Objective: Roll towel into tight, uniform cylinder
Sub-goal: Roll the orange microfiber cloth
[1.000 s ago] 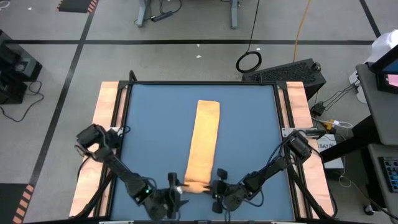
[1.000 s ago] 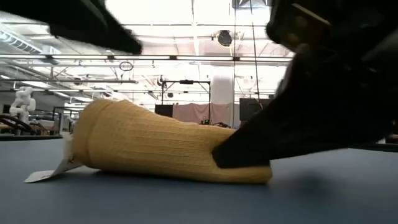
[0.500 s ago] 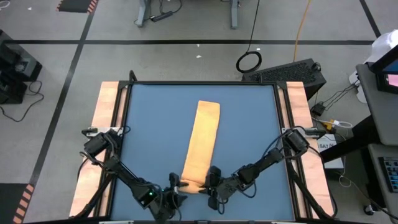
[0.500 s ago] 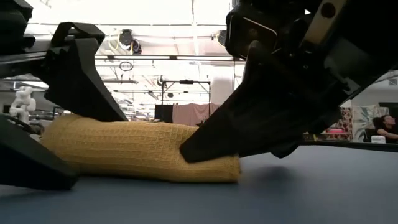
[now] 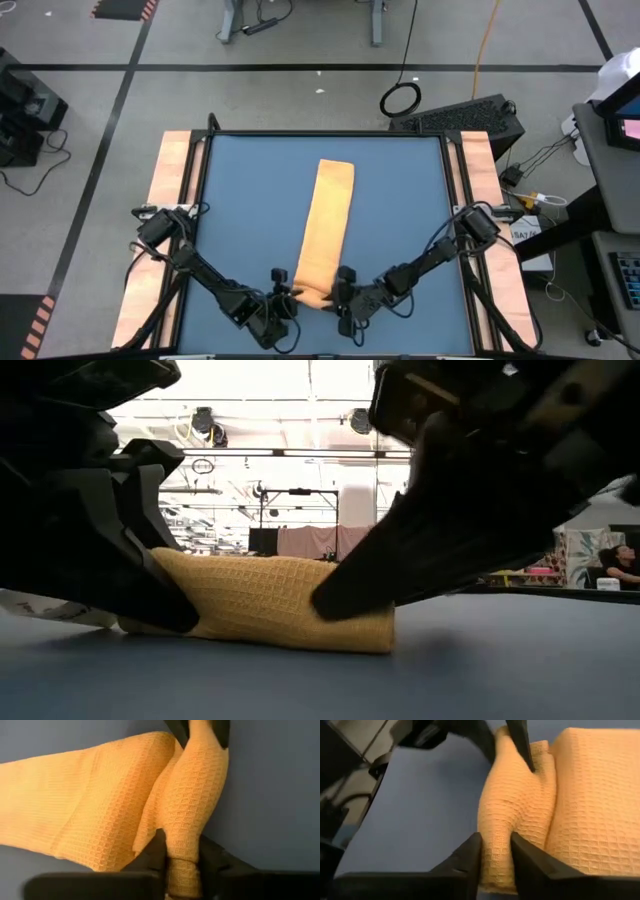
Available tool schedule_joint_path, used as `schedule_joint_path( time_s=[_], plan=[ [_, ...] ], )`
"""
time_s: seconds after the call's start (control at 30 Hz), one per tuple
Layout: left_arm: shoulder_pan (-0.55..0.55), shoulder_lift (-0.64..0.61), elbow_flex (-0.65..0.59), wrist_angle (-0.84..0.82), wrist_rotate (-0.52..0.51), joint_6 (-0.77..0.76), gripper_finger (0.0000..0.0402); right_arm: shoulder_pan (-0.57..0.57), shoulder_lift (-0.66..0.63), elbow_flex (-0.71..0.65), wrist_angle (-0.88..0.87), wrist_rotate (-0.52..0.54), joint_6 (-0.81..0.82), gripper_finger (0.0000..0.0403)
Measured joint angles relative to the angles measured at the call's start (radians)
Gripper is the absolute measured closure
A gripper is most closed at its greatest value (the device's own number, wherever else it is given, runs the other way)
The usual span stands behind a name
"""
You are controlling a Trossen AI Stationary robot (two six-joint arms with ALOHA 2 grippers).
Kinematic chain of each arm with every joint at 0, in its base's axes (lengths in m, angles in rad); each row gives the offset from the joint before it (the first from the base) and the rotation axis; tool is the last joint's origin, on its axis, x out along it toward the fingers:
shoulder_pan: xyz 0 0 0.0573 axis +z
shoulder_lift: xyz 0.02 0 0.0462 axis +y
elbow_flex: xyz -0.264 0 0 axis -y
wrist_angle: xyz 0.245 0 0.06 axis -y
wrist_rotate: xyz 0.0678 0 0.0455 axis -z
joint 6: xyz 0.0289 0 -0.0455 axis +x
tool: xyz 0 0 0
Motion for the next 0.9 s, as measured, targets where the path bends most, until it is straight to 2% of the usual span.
schedule_joint_path(
  time_s=[0.03, 0.17, 0.3, 0.5, 0.63, 0.77, 0.9],
  plan=[
    [0.002, 0.000, 0.000, -0.002, 0.007, -0.001, 0.0353, 0.005, -0.003, 0.000, -0.004, 0.000, -0.026, 0.0304],
    [0.003, -0.011, -0.001, -0.007, 0.030, -0.004, 0.0354, 0.034, -0.036, -0.002, -0.024, 0.010, -0.161, 0.0250],
    [0.014, -0.052, -0.004, -0.024, 0.096, -0.044, 0.0354, 0.096, -0.074, -0.002, -0.035, 0.107, -0.283, 0.0209],
    [0.070, -0.102, -0.005, -0.027, 0.322, -0.131, 0.0350, 0.205, -0.046, 0.023, -0.013, 0.364, -0.521, 0.0191],
    [0.122, -0.107, -0.009, -0.022, 0.439, -0.161, 0.0349, 0.221, 0.026, 0.073, 0.000, 0.451, -0.632, 0.0191],
    [0.158, -0.113, -0.011, 0.002, 0.515, -0.216, 0.0348, 0.194, 0.097, 0.114, 0.003, 0.525, -0.544, 0.0191],
    [0.166, -0.117, -0.013, 0.029, 0.558, -0.242, 0.0347, 0.170, 0.120, 0.121, -0.011, 0.531, -0.449, 0.0191]
  ],
)
